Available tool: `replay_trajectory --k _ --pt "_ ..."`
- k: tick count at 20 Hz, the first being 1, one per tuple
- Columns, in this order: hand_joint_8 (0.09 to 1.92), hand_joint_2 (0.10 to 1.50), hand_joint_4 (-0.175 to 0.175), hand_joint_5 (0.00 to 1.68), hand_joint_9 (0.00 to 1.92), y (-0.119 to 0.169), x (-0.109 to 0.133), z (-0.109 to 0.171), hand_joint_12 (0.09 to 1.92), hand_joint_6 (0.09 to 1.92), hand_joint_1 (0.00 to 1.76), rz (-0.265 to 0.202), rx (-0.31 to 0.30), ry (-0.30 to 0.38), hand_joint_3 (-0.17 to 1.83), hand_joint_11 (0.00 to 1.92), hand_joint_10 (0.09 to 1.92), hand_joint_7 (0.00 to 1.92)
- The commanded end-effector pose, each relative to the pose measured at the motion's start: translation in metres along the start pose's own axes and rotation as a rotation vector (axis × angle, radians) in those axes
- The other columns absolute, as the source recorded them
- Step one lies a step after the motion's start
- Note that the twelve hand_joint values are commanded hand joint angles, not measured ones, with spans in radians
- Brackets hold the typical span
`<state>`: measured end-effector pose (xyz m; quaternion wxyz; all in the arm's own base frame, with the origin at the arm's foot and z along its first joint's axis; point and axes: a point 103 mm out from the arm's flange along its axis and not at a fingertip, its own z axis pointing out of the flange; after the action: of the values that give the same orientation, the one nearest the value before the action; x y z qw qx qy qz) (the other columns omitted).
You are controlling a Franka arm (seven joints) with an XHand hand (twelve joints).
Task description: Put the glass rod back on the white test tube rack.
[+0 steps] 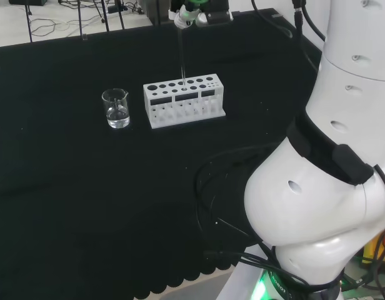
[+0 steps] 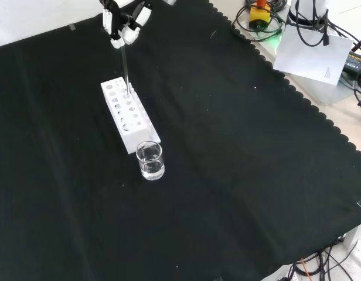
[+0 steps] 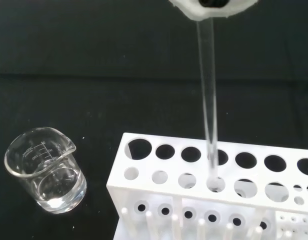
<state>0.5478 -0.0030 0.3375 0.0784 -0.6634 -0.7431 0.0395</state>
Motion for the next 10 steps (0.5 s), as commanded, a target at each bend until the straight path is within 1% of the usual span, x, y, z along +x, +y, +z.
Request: replay_trajectory --k 1,5,10 --pt "1.11 1.08 -0.175 1.23 1.76 0.003 -0.003 -0.002 0.70 0.63 1.22 0.004 -0.002 -0.006 -0.17 1.77 0.75 1.49" --pt "1.11 1.08 -0.175 1.23 1.76 0.004 -0.004 0.007 0.70 0.63 1.22 0.010 0.012 0.010 -0.17 1.77 0.75 1.49" --pt "1.11 1.08 -0.175 1.23 1.76 0.003 -0.008 0.029 0.70 0.63 1.22 0.019 0.044 0.025 -0.17 1.77 0.75 1.49"
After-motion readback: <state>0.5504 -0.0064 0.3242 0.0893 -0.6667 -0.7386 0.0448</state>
